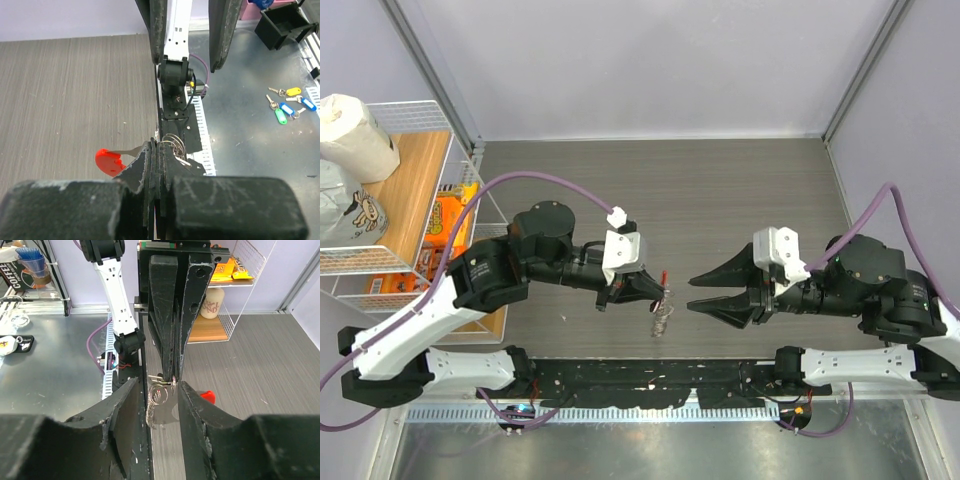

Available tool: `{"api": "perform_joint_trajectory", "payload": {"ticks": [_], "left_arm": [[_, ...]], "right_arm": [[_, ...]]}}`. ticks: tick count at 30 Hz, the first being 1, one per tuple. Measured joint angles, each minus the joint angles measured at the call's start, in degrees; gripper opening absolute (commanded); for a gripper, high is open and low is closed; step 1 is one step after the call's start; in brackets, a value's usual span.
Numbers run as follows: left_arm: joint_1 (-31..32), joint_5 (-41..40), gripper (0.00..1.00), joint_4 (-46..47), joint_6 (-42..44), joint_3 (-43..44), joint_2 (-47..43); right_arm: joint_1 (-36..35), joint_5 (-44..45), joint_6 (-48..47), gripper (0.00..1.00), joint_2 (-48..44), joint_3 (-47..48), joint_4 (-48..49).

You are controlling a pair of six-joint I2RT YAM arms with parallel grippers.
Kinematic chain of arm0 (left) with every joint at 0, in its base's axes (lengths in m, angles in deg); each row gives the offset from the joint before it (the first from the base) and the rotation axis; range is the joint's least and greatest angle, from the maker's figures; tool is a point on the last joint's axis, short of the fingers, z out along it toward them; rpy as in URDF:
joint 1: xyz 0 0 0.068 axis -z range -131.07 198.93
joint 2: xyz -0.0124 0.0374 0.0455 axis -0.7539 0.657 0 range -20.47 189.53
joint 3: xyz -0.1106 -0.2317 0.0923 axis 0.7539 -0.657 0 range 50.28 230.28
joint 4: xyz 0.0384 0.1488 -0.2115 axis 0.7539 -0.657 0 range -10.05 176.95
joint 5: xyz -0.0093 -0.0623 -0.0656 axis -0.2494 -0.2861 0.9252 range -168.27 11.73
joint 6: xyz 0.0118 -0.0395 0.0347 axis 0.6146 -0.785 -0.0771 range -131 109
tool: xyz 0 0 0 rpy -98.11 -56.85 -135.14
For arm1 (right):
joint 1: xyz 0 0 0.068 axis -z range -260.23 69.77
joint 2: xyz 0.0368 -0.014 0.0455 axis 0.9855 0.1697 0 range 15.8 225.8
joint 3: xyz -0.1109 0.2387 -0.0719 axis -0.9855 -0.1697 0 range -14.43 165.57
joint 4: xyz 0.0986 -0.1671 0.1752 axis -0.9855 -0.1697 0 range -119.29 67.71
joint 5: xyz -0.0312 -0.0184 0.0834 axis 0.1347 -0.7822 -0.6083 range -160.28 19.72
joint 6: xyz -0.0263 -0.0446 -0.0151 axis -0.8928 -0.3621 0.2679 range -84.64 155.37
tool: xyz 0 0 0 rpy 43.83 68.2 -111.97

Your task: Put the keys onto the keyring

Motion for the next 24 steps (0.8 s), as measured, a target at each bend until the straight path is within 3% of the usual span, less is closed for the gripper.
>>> {"api": "perform_joint_trajectory", "payload": {"ticks": [11,24], "left_arm": [[0.0,2.01,0.0,-8.22,3.96,4.11,1.57],[0.0,3.1,0.0,-13.44,5.81,4.15,3.1]], "right_arm": [[0.0,0.17,-0.31,0.44,8.31,5.92,-10.78],[0.0,-0.74,-0.83,0.41,11.93,7.02,-14.01]]}}
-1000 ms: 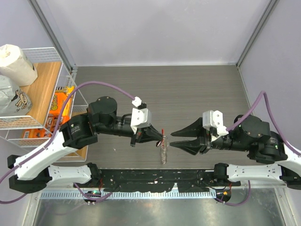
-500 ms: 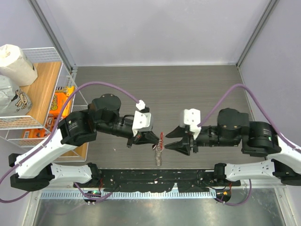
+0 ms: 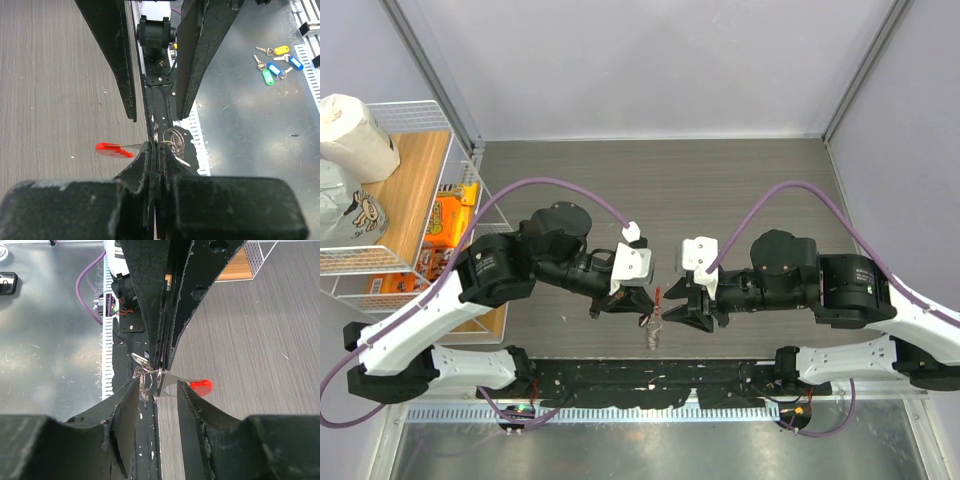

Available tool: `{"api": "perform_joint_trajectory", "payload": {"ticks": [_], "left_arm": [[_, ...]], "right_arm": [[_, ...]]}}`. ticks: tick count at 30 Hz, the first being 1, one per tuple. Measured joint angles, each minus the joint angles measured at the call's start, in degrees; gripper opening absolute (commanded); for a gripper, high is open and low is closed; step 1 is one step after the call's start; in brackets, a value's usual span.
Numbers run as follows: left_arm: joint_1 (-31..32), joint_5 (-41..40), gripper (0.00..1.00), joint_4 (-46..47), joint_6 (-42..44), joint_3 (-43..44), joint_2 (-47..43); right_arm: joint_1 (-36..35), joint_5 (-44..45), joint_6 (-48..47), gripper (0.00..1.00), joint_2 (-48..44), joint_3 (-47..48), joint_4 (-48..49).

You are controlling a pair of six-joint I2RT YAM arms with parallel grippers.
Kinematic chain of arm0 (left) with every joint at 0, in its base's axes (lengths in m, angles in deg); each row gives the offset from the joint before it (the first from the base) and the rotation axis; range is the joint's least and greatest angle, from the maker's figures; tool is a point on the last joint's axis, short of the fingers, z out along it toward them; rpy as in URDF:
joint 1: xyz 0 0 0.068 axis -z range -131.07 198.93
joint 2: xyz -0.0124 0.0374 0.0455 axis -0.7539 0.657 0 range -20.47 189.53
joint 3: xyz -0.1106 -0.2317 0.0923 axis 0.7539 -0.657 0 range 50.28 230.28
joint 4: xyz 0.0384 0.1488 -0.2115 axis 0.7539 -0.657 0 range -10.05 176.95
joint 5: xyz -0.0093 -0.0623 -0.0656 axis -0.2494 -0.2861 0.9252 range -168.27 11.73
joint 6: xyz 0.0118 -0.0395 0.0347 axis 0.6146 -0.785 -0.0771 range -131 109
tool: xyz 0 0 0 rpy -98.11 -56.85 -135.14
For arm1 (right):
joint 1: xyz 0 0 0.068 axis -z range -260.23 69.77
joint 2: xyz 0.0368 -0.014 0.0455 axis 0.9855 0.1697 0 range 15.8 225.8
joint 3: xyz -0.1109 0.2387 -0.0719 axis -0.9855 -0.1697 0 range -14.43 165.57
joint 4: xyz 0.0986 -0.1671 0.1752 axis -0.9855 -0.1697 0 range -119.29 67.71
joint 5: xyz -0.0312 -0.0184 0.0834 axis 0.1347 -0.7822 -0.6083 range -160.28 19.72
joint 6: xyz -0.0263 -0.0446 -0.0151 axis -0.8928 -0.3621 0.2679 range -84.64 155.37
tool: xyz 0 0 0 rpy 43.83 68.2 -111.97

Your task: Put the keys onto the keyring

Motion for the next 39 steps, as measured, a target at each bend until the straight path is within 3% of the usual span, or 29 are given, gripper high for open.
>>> {"api": "perform_joint_trajectory", "payload": {"ticks": [27,31,34,39], "left_arm": [[0.0,0.98,0.0,-1.75,1.18,0.13,0.09],[0.0,0.98,0.0,-1.77,1.18,0.5,0.07],[0.0,0.98,0.0,-1.77,1.16,0.68,0.07],[0.0,0.98,0.0,-1.75,1.16,0.68,0.07]], "right_arm": [[0.0,-0.24,0.0,0.33,2.95,0.09,0.11],[0.0,-0.46,-0.04,0.21,3.26,0.09,0.11],[0.0,-0.63,-0.24,0.05,3.34,0.09,0.09],[0.0,-1.09,-0.42,0.05,3.32,0.09,0.11]]}}
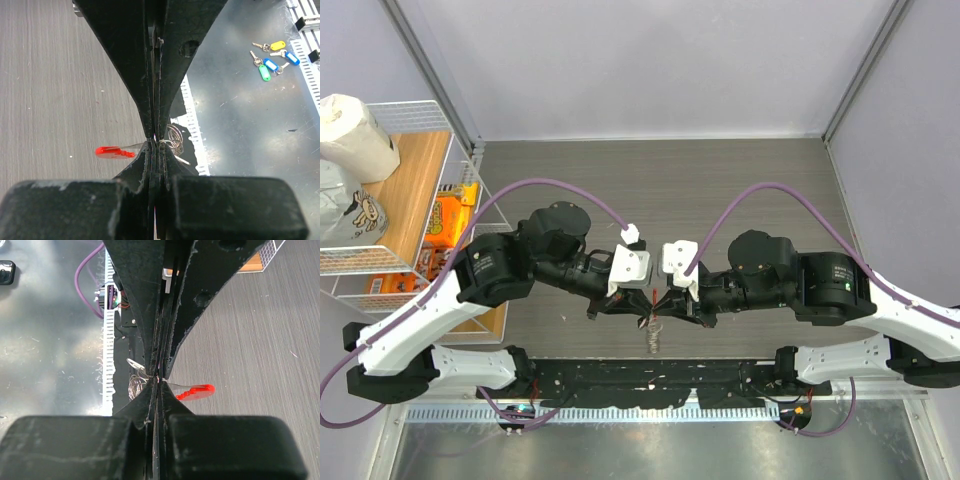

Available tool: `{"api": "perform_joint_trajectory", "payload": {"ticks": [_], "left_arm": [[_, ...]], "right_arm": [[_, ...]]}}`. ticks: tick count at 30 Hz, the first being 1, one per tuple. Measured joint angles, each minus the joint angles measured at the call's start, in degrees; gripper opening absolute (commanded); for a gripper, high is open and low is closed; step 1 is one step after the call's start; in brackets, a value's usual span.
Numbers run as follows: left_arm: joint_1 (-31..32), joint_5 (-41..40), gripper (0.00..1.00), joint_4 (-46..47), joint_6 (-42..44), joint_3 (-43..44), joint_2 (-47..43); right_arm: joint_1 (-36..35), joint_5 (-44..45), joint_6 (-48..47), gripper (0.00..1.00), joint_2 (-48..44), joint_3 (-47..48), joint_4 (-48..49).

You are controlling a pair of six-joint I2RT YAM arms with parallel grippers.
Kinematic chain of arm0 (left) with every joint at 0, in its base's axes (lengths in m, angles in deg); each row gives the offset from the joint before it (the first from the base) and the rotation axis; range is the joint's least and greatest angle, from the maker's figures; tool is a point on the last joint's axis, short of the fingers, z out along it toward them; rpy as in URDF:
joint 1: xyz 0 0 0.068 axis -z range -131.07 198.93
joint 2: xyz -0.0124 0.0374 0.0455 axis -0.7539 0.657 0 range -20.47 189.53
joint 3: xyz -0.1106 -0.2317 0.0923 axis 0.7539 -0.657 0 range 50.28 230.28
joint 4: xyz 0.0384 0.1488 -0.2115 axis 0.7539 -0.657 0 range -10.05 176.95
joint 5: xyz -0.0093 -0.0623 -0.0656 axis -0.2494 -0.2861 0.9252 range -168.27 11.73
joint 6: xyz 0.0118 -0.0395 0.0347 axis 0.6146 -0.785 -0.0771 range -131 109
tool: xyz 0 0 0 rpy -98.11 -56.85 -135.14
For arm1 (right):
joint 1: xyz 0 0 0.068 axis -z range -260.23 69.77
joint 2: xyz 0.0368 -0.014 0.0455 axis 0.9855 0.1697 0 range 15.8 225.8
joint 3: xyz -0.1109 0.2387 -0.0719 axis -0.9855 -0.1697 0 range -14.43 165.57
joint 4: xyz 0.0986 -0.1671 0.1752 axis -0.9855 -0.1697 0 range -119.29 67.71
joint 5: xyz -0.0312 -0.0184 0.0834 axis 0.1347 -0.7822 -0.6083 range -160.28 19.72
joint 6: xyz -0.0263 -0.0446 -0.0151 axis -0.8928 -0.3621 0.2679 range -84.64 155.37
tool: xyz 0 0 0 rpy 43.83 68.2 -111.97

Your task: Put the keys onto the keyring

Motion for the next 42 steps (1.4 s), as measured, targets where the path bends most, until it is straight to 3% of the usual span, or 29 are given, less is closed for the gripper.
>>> {"api": "perform_joint_trajectory", "payload": {"ticks": [4,6,9,14,27,37,42], "left_arm": [[0.0,-0.09,0.01,0.0,-0.09,0.0,-0.04],[0.0,-0.7,0.16,0.48,-0.24,-0.02,-0.15],[0.17,-2.32,0.3,3.34,-0.72,-1.33,-1.46],[0.11,-5.33,0.37,9.7,-2.27,-5.68,-7.17],[0.11,-4.17,0.37,19.28,-7.5,-9.4,-8.83],[0.11,-2.97,0.18,21.24,-9.11,-9.53,-7.8],[0.11,-2.49,0.13,21.51,-9.22,-9.53,-7.37]], "right_arm": [[0.0,-0.13,-0.07,0.05,-0.63,-0.94,0.98],[0.0,-0.13,-0.17,0.06,-1.53,-1.86,1.88],[0.0,0.09,-0.22,0.06,-3.43,-3.58,3.78],[0.0,0.2,-0.17,0.06,-6.36,-5.22,4.74],[0.0,2.45,0.07,0.05,-10.12,-7.61,10.69],[0.0,3.74,0.68,0.06,-11.78,-8.48,14.25],[0.0,3.74,0.81,0.06,-12.59,-9.49,16.06]]}}
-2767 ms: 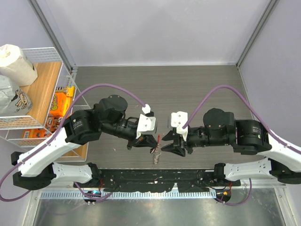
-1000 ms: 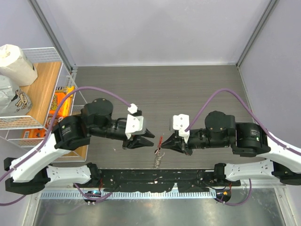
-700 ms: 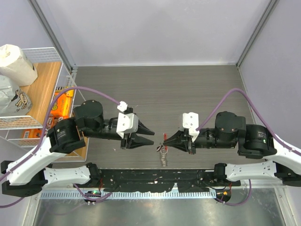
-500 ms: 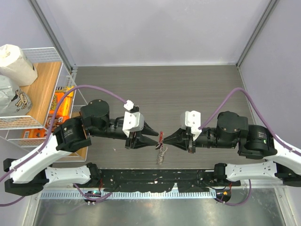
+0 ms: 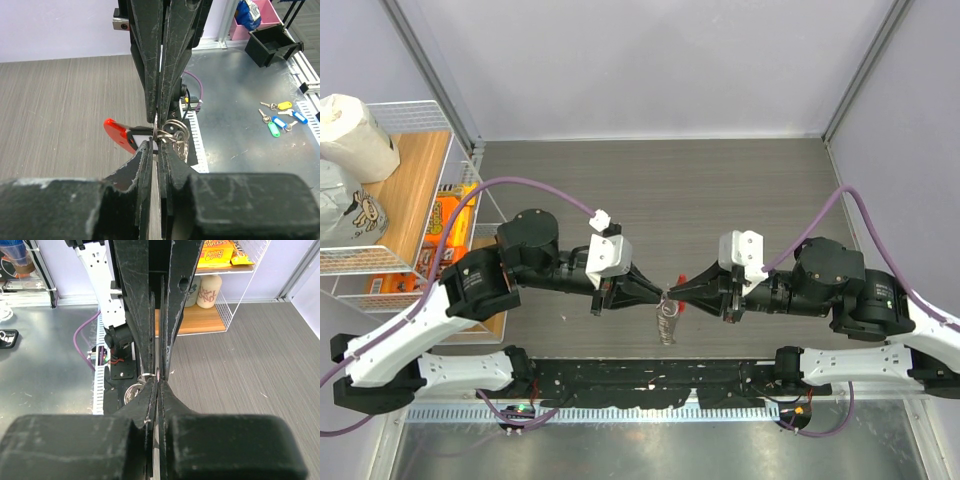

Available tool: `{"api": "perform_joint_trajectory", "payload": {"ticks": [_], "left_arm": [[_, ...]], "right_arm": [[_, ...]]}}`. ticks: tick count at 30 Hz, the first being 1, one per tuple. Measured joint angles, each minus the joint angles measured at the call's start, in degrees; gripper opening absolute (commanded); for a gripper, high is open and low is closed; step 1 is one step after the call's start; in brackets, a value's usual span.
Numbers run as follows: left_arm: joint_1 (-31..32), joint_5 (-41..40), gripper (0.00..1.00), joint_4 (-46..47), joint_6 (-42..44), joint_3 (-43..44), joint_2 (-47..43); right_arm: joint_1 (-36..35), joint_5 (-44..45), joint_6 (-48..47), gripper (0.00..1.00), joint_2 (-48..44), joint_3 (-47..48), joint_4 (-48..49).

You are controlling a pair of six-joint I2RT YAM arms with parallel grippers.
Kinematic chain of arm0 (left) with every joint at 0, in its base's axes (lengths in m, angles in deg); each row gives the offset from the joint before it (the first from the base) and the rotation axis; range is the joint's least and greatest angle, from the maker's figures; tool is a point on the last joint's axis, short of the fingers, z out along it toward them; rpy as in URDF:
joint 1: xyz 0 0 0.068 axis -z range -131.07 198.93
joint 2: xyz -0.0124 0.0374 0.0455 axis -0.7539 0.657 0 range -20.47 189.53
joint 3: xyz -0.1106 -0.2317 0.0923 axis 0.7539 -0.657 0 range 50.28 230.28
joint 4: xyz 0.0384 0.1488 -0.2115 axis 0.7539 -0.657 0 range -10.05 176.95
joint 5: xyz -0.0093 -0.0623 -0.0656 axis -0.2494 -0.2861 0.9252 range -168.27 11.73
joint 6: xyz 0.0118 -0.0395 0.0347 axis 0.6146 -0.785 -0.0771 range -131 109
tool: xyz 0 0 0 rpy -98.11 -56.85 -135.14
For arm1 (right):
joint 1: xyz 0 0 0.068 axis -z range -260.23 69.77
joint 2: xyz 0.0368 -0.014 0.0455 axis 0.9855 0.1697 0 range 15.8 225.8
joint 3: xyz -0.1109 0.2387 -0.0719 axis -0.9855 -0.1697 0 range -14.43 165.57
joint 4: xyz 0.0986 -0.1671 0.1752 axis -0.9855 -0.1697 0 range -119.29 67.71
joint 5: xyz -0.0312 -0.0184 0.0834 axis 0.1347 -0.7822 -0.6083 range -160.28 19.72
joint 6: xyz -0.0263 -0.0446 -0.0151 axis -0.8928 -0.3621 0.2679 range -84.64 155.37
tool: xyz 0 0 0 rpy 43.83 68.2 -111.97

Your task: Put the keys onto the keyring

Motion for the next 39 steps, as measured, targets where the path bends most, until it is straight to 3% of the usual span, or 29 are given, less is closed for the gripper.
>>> {"api": "perform_joint_trajectory", "payload": {"ticks": [11,26,39], "left_arm": [[-0.07,0.17,0.12,-0.09,0.0,0.02,1.05],[-0.33,-0.09,0.13,-0.48,-0.31,0.09,1.09],[-0.33,-1.09,0.16,-0.44,-1.49,0.11,0.17]], "right_arm": [[-0.33,0.02,-0.04,0.06,-3.63,-7.72,9.22],[-0.66,0.92,-3.23,0.05,-10.21,-24.17,32.28],[-1.4,1.92,-4.17,0.05,-9.64,-29.92,44.65]]}}
